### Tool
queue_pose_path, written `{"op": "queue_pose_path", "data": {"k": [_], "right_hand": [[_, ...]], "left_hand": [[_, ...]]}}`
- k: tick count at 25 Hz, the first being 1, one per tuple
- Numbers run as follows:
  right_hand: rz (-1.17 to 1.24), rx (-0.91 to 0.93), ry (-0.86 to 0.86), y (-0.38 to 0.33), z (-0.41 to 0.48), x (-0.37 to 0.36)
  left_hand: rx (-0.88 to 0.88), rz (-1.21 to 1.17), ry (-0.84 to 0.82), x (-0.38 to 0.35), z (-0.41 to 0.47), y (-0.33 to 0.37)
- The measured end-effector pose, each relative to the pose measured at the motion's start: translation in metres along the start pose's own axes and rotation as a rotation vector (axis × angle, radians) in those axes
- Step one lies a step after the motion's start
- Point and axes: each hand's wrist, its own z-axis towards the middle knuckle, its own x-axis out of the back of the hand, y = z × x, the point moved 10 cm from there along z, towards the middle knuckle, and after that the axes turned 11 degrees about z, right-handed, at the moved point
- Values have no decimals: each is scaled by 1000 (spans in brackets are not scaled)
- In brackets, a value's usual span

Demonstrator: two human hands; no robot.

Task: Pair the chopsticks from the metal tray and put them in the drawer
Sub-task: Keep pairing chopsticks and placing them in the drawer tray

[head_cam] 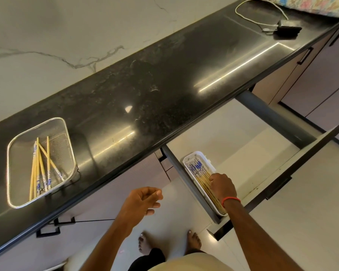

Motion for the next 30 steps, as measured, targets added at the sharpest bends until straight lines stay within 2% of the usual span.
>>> {"op": "queue_pose_path", "data": {"k": [3,6,11,14,18,23,28,30], "right_hand": [[-72,0,10,6,-4,-2],[-231,99,-5,-2,-9,-5],[-322,284,-72,-26,-15,-22],[-307,253,-118,-21,-9,-22],[-261,177,-72,-10,-4,-14],[-286,233,-117,-13,-7,-20],[-363,270,-21,-23,-10,-10],[-405,282,-42,-28,-12,-16]], "left_hand": [[-3,-8,-12,-9,-2,1],[-2,-14,-17,-15,-2,2],[-4,-14,-17,-21,0,6],[-5,-6,-12,-26,1,9],[39,0,-23,-29,2,3],[90,30,-31,-28,2,-5],[103,27,-33,-28,0,-7],[110,30,-33,-27,-2,-8]]}}
